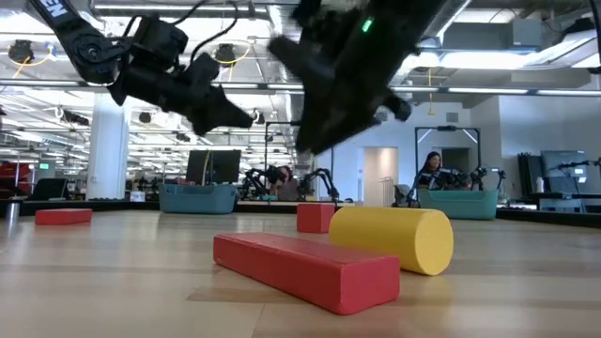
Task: Sort & place blocks by color
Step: Put the yellow block into the blue bin
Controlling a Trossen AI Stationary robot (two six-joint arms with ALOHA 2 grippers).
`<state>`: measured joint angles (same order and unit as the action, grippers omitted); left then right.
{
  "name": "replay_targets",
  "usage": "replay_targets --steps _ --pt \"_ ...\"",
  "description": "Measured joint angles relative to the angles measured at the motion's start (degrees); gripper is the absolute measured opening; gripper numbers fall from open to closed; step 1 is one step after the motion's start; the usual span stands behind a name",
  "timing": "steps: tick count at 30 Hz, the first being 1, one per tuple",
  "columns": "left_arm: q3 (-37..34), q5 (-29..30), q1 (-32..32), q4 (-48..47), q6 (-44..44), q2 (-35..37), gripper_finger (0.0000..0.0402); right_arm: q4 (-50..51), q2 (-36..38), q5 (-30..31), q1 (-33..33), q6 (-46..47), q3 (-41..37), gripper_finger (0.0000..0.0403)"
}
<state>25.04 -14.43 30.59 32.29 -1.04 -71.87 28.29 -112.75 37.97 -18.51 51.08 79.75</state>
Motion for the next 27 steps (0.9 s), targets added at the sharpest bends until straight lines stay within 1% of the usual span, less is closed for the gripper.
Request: replay_targets --steps 1,3,8,10,14,16,21,24,27 --pt "0.0 -1.2 -1.9 0.6 0.4 -0.3 0.011 -0.2 0.0 1.5 -1.6 1.2 0.0 0.013" --pt "0.0 -1.9 -6.4 1.3 1.5 -0.4 0.011 1.0 0.0 3.1 -4.5 5.0 0.0 0.0126" --pt "0.0 2.3 -18.7 5.0 1.9 -0.4 0.011 6.6 0.3 4.1 -10.0 17.3 0.0 0.0114" --pt "0.0 5.0 -23.8 6.4 2.2 -0.4 0.011 7.4 0.3 4.1 -12.0 21.2 0.0 0.011" --pt "0.0 14.1 -32.1 6.9 2.8 -0.4 0.0109 8.5 0.3 4.2 -15.8 26.1 0.8 0.0107" --pt "0.0 17.7 -35.4 7.3 2.9 -0.4 0.0109 8.8 0.4 4.7 -17.3 27.1 1.9 0.0107" --pt "0.0 23.8 -41.4 6.4 3.4 1.8 0.0109 9.7 0.4 7.6 -19.7 29.5 3.4 0.0107" --pt "0.0 26.6 -44.3 4.0 3.9 4.8 0.0109 8.7 0.0 7.3 -20.4 30.5 3.4 0.0108" --pt "0.0 28.9 -46.5 1.5 4.9 7.1 0.0109 7.3 -1.1 8.8 -20.7 30.8 3.3 0.0116"
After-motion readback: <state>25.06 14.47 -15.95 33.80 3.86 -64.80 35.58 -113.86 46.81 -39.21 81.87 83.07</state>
